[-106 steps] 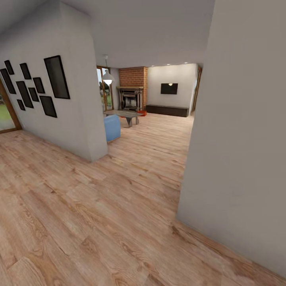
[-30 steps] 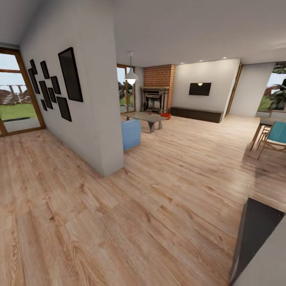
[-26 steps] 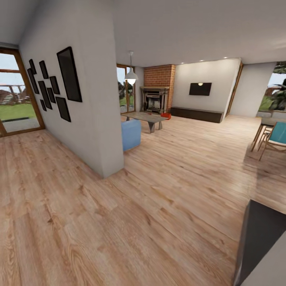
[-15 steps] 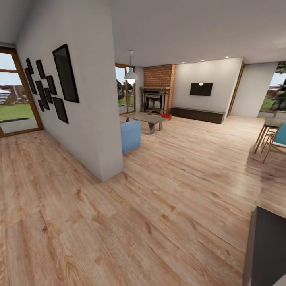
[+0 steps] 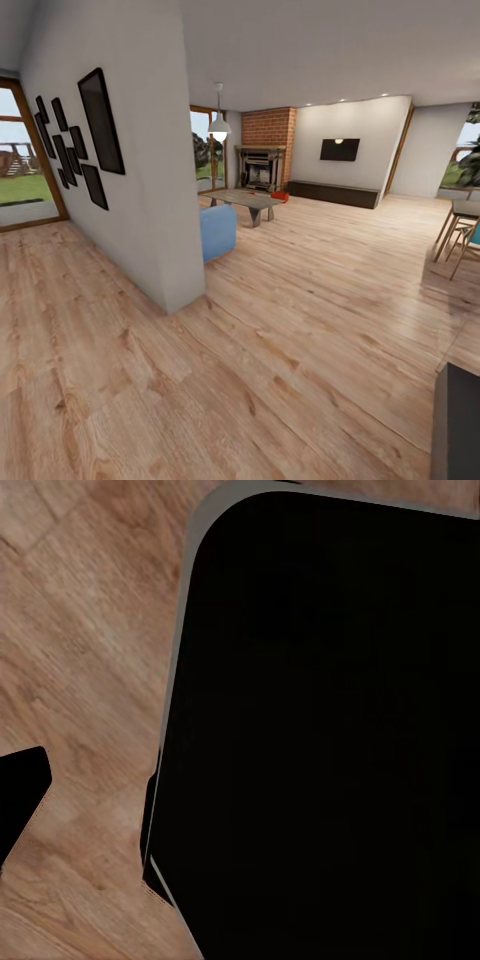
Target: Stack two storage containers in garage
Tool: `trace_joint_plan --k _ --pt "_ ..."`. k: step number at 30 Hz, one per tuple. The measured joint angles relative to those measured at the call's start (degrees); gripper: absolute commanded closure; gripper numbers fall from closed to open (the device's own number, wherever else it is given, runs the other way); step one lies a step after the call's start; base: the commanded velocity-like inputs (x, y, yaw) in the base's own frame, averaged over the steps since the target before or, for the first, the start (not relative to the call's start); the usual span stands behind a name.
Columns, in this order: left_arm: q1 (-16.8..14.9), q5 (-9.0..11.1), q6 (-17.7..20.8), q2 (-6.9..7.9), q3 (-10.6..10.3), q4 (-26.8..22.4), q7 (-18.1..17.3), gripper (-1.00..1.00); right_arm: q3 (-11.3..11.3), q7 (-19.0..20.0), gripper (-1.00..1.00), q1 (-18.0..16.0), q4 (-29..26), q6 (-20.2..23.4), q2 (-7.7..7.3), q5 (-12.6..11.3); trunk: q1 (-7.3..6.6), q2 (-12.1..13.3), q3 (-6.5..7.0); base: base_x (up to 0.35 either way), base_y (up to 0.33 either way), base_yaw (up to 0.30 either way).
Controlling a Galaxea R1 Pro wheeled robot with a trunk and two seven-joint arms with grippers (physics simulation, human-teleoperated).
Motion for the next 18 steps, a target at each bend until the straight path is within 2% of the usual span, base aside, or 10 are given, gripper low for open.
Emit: trace_joint_plan --k 18 --pt "0.0 0.0 0.0 0.0 0.0 0.0 0.0 -1.0 0.0 0.0 -1.0 0.0 0.0 0.0 0.01 0.0 0.0 0.0 0.0 0.321 0.0 0.0"
